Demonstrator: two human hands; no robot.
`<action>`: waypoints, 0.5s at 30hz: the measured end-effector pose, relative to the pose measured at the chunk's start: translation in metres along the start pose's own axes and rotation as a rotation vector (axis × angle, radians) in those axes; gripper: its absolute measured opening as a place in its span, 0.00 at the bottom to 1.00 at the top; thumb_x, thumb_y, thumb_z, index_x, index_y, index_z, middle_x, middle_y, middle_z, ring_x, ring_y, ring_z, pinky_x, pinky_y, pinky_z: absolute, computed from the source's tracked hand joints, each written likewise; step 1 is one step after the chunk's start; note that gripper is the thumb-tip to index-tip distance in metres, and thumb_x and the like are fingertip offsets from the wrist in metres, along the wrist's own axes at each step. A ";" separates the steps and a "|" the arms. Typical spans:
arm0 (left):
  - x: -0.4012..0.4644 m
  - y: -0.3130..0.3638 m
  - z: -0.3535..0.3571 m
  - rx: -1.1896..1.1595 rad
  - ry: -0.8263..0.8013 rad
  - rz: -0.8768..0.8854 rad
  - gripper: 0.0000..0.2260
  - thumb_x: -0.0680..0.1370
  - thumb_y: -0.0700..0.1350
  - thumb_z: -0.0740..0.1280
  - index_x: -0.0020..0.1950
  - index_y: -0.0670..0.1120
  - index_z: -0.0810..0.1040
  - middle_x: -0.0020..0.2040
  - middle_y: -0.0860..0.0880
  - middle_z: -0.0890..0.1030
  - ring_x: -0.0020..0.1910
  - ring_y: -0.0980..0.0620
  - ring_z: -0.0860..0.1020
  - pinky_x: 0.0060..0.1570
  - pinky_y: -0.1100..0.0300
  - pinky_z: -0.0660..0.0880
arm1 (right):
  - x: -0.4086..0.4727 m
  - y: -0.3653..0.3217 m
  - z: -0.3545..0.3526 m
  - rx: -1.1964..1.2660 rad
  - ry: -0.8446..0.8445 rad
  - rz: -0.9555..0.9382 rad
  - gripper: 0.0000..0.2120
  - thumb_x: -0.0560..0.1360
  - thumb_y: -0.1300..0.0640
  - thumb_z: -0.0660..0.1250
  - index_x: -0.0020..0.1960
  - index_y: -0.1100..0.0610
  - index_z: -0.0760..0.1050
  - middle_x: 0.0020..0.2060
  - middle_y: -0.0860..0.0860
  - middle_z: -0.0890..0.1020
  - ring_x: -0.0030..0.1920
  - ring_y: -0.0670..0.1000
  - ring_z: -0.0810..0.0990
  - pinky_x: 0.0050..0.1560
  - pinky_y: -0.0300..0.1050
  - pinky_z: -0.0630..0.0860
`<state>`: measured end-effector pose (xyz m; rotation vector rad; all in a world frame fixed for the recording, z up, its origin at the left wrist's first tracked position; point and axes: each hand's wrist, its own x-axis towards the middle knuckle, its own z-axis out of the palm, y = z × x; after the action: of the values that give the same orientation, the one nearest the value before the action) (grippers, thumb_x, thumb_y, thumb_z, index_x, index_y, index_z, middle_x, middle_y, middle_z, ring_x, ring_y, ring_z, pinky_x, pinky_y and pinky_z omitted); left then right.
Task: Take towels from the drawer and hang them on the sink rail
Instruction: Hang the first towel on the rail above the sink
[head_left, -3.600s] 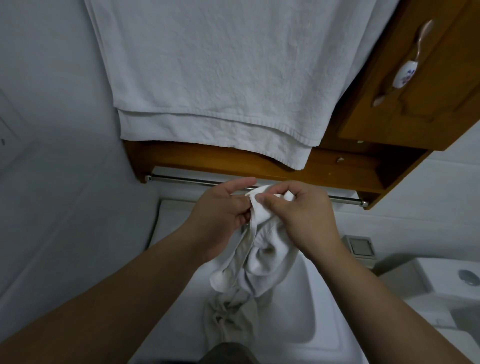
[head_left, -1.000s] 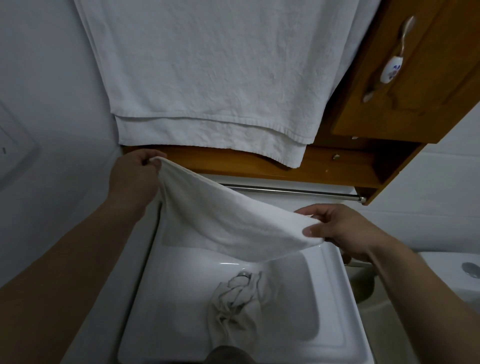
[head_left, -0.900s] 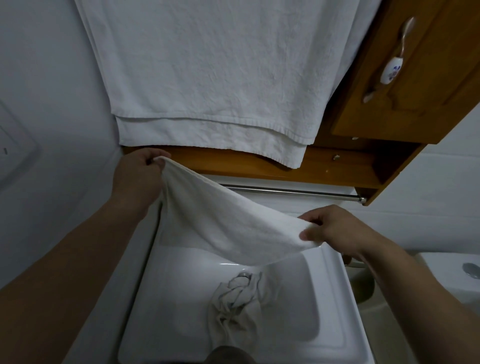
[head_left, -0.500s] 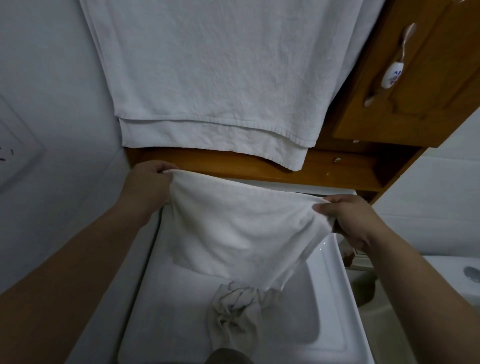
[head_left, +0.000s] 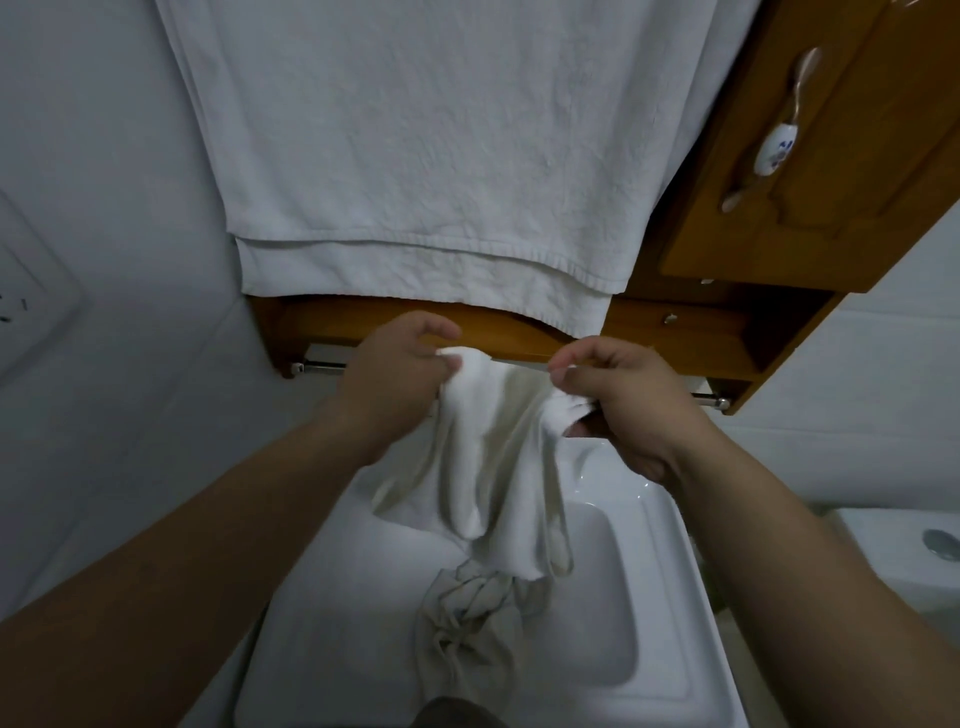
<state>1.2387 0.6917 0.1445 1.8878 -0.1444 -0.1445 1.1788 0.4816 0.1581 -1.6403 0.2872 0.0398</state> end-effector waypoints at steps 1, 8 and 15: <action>-0.002 0.004 0.003 0.038 -0.028 0.029 0.09 0.75 0.43 0.70 0.52 0.54 0.78 0.48 0.47 0.83 0.47 0.47 0.82 0.50 0.46 0.81 | 0.000 -0.002 0.004 0.021 -0.033 0.008 0.05 0.77 0.69 0.67 0.47 0.62 0.80 0.35 0.54 0.80 0.32 0.48 0.80 0.31 0.42 0.79; -0.011 0.016 0.014 0.148 -0.130 0.145 0.16 0.76 0.42 0.71 0.61 0.54 0.75 0.45 0.51 0.84 0.43 0.56 0.81 0.39 0.63 0.74 | 0.001 -0.010 0.015 0.251 -0.166 0.091 0.14 0.76 0.75 0.59 0.53 0.68 0.80 0.50 0.67 0.82 0.49 0.62 0.85 0.45 0.47 0.84; -0.007 0.015 0.012 0.097 -0.144 0.098 0.17 0.77 0.42 0.70 0.64 0.54 0.74 0.51 0.50 0.83 0.48 0.55 0.82 0.44 0.63 0.77 | 0.000 -0.004 0.018 -0.083 -0.186 -0.110 0.16 0.72 0.73 0.70 0.55 0.57 0.82 0.48 0.64 0.84 0.50 0.56 0.85 0.56 0.49 0.82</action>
<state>1.2296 0.6767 0.1554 1.9622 -0.3472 -0.2099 1.1824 0.4991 0.1603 -1.7187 0.0531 0.1217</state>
